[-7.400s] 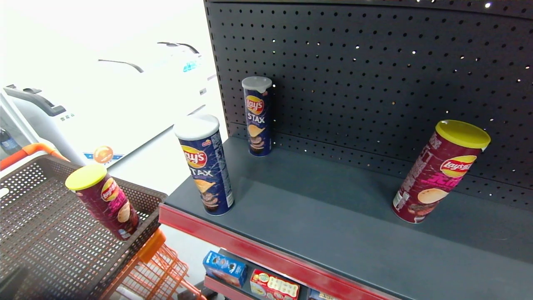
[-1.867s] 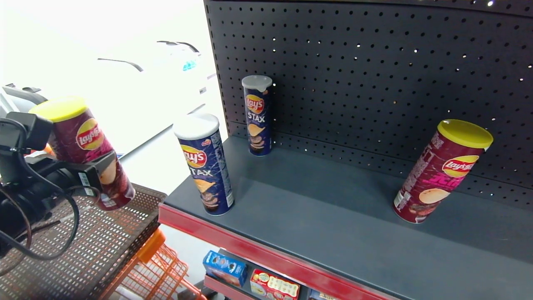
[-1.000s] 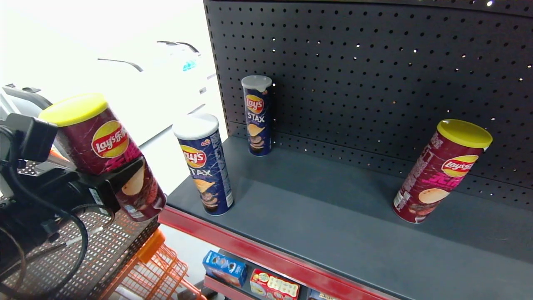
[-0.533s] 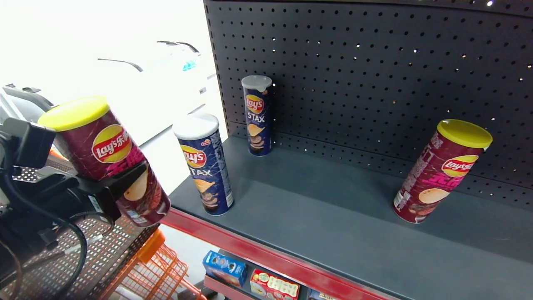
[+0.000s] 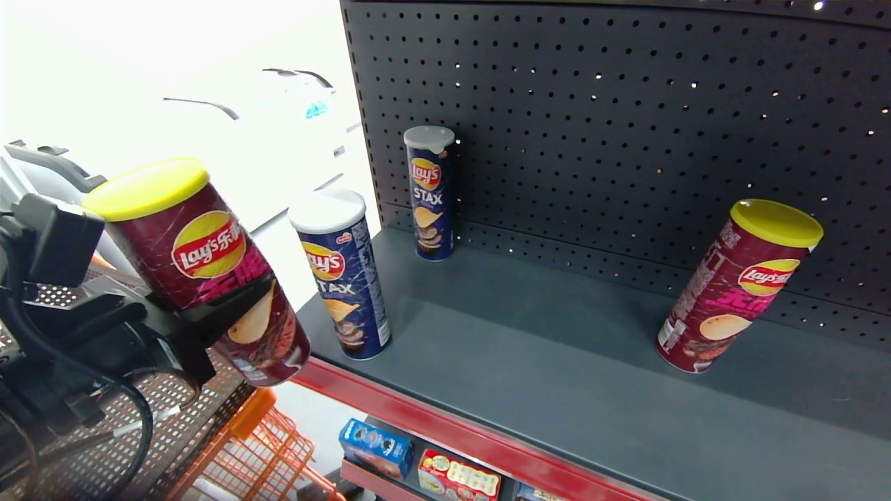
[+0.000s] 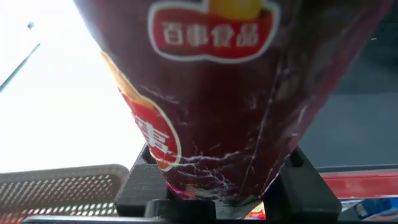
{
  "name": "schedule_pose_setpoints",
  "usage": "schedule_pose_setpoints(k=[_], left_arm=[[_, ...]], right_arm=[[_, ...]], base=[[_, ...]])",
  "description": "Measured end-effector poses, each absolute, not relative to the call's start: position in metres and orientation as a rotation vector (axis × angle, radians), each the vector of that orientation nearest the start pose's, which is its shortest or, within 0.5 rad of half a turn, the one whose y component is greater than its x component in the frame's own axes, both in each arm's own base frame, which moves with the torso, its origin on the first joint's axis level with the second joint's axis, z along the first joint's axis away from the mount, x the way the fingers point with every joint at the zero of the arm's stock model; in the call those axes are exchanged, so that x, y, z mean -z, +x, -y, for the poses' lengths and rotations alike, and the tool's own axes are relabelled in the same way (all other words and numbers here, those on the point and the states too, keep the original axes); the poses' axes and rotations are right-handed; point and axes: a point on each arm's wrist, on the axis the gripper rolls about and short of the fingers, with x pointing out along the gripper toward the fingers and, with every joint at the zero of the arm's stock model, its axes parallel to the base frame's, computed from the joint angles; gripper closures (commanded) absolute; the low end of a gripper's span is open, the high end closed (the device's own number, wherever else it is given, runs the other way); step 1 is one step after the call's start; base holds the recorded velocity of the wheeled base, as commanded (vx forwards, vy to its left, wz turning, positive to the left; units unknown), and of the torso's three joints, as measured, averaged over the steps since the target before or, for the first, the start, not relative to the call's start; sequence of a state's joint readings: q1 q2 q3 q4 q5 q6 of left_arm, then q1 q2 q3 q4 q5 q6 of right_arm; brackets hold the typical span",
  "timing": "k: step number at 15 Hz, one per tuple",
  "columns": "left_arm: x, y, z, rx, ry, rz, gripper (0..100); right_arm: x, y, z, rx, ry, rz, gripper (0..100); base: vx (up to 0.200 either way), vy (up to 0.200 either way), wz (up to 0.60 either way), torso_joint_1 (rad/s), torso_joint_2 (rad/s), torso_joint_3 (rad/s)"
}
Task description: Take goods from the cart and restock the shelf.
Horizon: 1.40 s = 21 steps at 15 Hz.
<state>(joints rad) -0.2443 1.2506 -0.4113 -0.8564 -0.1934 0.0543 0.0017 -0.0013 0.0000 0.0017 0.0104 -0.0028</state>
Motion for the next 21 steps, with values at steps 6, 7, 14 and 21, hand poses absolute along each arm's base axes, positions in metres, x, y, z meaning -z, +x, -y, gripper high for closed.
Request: schedule_pose_setpoints(k=[6, 7, 14, 21], left_arm=[[-0.217, 0.175, 0.066, 0.534, 0.035, 0.059, 100], [-0.217, 0.173, 0.071, 0.563, 0.019, 0.055, 100], [-0.220, 0.164, 0.100, 0.734, -0.025, 0.050, 100], [-0.219, 0.164, 0.125, 0.900, -0.035, 0.024, 100]], right_arm=[[-0.075, -0.023, 0.000, -0.012, -0.002, 0.000, 0], [-0.075, -0.023, 0.000, -0.012, -0.003, 0.000, 0], [-0.075, -0.023, 0.000, -0.012, -0.003, 0.000, 0], [-0.075, -0.023, 0.000, -0.012, -0.003, 0.000, 0]], base=[[0.000, 0.000, 0.00, 0.000, 0.00, 0.000], [0.000, 0.000, 0.00, 0.000, 0.00, 0.000], [0.000, 0.000, 0.00, 0.000, 0.00, 0.000], [0.000, 0.000, 0.00, 0.000, 0.00, 0.000]])
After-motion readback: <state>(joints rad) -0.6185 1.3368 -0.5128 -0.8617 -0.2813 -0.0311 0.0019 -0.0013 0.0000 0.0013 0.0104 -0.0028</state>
